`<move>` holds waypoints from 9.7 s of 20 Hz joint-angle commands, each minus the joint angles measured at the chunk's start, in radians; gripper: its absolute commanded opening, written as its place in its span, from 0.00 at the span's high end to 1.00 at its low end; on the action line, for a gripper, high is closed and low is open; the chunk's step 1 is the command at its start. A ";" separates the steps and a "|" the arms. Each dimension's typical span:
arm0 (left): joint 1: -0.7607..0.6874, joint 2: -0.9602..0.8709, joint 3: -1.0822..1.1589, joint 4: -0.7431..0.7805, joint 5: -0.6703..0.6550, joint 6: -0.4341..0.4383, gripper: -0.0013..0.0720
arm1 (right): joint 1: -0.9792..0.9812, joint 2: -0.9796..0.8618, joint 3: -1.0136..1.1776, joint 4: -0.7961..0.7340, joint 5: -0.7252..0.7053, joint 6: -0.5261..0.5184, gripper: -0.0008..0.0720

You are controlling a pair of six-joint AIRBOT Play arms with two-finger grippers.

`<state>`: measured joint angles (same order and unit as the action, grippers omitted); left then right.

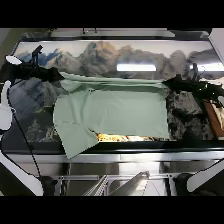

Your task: Fold the shirts.

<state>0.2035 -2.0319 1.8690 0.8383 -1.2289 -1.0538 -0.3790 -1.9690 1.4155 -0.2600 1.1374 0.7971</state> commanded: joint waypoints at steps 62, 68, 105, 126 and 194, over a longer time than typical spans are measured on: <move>0.174 0.823 -1.318 0.195 0.129 -0.204 0.59 | 0.026 0.493 -0.745 -0.420 0.045 0.182 0.61; 0.131 0.823 -1.318 0.098 0.148 -0.158 0.59 | 0.026 0.493 -0.745 -0.417 0.048 0.175 0.61; 0.341 1.077 -1.096 -0.060 -0.064 -0.080 0.95 | -0.133 0.659 -0.684 -0.293 0.201 0.053 0.97; -0.037 0.040 0.029 0.031 0.008 -0.089 0.96 | 0.093 0.136 -0.233 -0.131 -0.225 0.015 0.97; -0.340 0.027 0.154 0.026 -0.107 -0.125 0.87 | 0.134 -0.023 0.251 -0.515 -0.010 0.359 0.45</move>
<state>-0.0772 -1.9671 2.0228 0.8631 -1.3327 -1.1812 -0.2394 -1.9953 1.6512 -0.7750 1.1030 1.1450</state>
